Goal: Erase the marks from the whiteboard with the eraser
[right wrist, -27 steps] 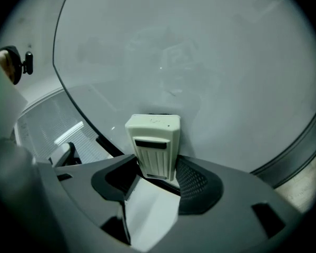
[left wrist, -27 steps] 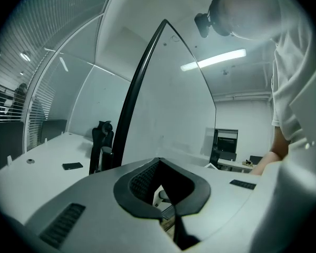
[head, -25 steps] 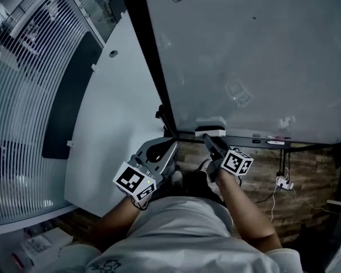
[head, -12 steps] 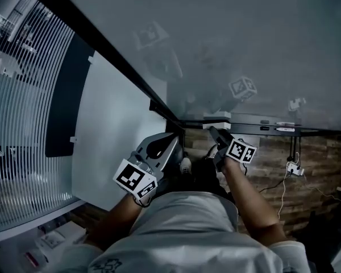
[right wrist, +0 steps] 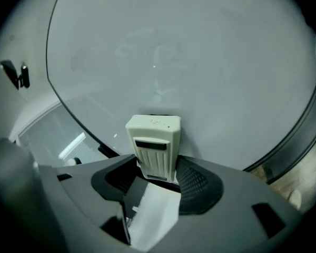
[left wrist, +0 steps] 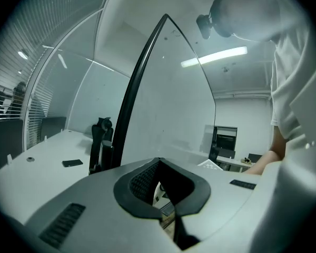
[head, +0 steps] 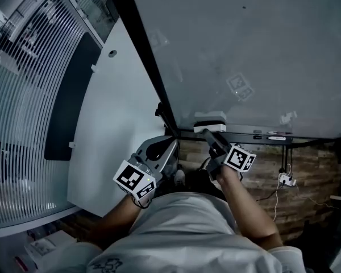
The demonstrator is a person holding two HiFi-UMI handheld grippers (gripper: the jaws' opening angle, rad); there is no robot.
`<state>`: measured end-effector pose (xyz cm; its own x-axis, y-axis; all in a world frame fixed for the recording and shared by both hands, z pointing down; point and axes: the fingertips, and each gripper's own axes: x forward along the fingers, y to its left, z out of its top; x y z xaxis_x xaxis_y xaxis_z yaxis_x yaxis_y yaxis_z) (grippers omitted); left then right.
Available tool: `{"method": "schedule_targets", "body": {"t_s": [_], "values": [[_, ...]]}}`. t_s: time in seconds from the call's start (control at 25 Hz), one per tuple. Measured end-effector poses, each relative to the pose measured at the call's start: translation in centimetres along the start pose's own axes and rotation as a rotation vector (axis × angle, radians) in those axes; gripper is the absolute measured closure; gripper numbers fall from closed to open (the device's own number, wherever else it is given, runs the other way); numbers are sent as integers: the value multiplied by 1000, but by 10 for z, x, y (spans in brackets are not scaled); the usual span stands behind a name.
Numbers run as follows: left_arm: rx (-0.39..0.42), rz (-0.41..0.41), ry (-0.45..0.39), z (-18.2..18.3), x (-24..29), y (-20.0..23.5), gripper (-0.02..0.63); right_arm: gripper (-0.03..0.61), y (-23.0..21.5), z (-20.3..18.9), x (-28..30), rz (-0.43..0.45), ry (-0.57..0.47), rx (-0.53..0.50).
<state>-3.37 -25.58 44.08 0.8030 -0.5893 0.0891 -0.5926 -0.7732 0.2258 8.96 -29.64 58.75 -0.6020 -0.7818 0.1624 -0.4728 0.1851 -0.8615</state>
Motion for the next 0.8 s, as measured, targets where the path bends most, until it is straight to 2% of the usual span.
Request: {"method": "schedule_targets", "body": {"t_s": [0.08, 0.16, 0.28, 0.52, 0.8], "values": [[7, -8, -22, 9, -5, -2, 607, 336, 15, 11, -5, 23, -52, 79], [12, -14, -46, 16, -8, -1, 607, 336, 27, 21, -9, 35, -93, 111], [19, -24, -79, 27, -10, 1, 607, 336, 39, 36, -12, 55, -141, 102], [48, -59, -122, 42, -11, -7, 607, 334, 36, 52, -18, 13, -249, 169], [63, -89, -137, 48, -19, -20, 607, 334, 46, 53, -29, -18, -267, 154]]}}
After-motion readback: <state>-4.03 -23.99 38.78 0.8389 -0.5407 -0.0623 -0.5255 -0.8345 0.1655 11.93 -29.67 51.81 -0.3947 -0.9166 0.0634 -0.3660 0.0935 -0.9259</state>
